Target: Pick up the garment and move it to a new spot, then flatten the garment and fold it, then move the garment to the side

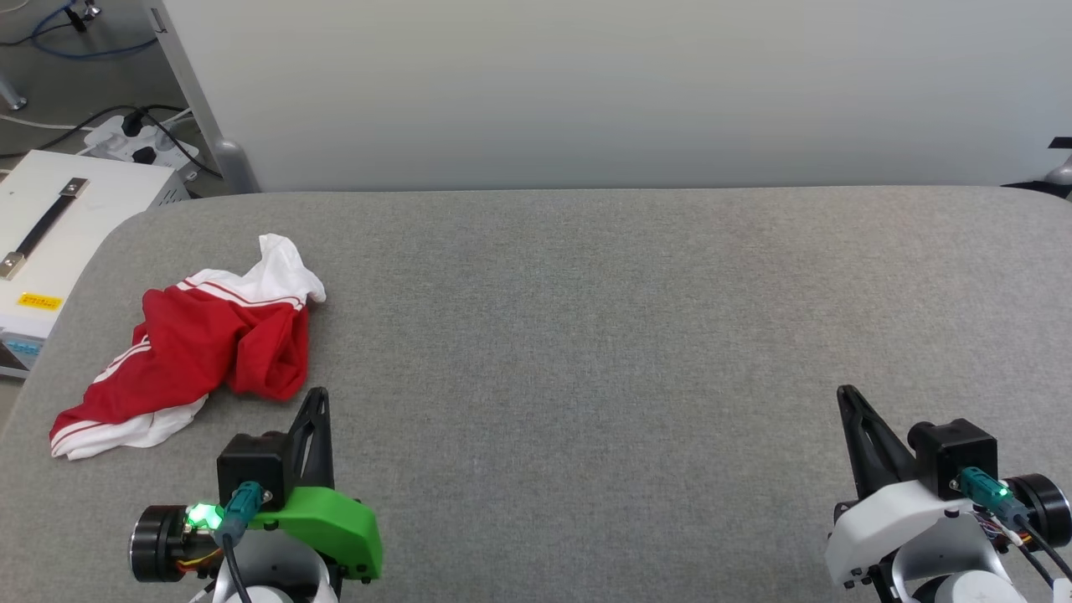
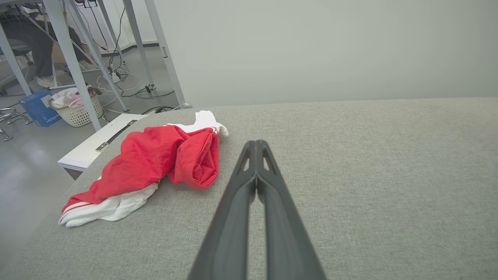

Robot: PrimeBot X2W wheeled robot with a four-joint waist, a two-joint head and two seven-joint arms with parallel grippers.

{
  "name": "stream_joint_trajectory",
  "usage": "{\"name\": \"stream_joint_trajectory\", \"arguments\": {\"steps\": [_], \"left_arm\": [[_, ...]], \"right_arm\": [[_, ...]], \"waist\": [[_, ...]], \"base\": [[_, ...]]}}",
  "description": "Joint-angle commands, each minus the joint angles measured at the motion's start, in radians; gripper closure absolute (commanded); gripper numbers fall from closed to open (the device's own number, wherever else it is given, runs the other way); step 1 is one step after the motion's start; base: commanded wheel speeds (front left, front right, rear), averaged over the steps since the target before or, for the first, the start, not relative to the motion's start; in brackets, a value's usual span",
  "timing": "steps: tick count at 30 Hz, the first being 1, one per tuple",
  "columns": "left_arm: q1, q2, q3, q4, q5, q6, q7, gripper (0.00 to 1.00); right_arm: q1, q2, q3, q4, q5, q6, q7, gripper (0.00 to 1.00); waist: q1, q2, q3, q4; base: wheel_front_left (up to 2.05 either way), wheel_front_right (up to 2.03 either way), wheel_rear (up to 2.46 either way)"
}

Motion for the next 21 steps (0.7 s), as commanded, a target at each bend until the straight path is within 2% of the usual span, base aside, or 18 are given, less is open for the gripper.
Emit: {"name": "stream_joint_trajectory", "arguments": {"steps": [1, 21], "left_arm": [[-0.018, -0.005, 0.0, -0.002, 0.009, 0.004, -0.001, 1.0], [-0.018, -0.005, 0.0, -0.002, 0.009, 0.004, -0.001, 1.0]], "right_arm": [[-0.017, -0.001, 0.0, -0.004, -0.01, -0.001, 0.003, 1.0], [-0.017, -0.001, 0.0, -0.004, -0.01, -0.001, 0.003, 1.0]], "waist": [[0.0, 0.0, 0.0, 0.0], [0.0, 0.0, 0.0, 0.0]], "base": [[0.0, 0.0, 0.0], [0.0, 0.0, 0.0]]}}
